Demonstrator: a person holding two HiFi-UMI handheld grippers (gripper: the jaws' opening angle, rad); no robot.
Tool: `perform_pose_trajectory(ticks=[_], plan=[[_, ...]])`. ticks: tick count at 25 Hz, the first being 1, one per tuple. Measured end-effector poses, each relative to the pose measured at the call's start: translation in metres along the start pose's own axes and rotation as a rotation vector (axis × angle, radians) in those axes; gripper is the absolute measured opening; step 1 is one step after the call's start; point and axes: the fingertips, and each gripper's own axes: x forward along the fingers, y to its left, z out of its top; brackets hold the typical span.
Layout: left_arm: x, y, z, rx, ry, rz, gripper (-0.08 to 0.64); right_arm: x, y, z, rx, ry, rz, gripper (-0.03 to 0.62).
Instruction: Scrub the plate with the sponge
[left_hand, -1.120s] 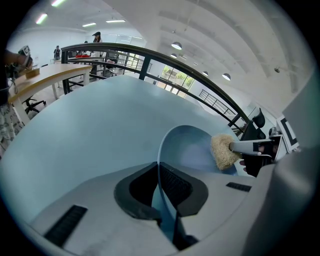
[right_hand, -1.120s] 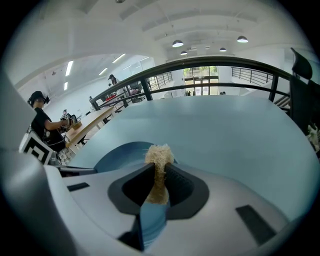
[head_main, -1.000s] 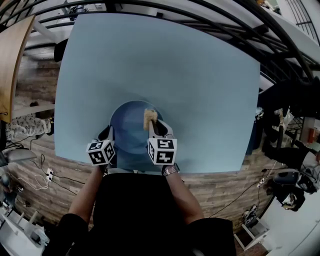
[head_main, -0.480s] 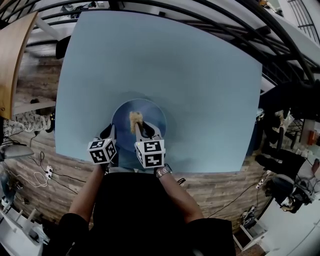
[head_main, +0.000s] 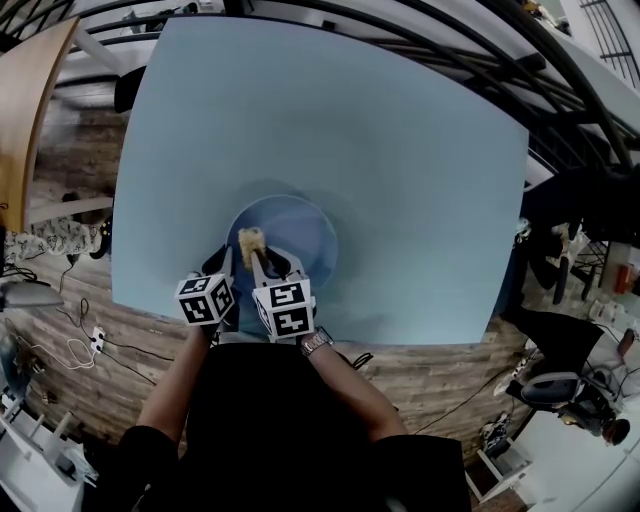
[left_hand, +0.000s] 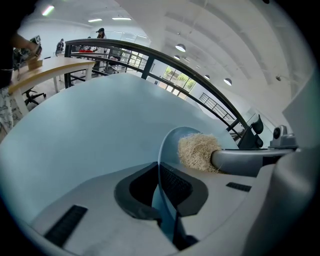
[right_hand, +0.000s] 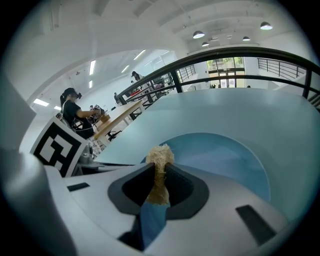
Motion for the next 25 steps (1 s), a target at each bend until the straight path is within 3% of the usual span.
perform_pose_trajectory(ticks=[10,25], plan=[[0.0,-0.001,-0.001,-0.017,0.003,-0.015,0.005,0.012,0.015,-0.011,-0.012,0.045,0.045,0.066],[0.0,0.0,0.0,-0.003,0.0,-0.012,0.005,0.009,-0.009,-0.016,0.015,0.06,0.027,0.066]])
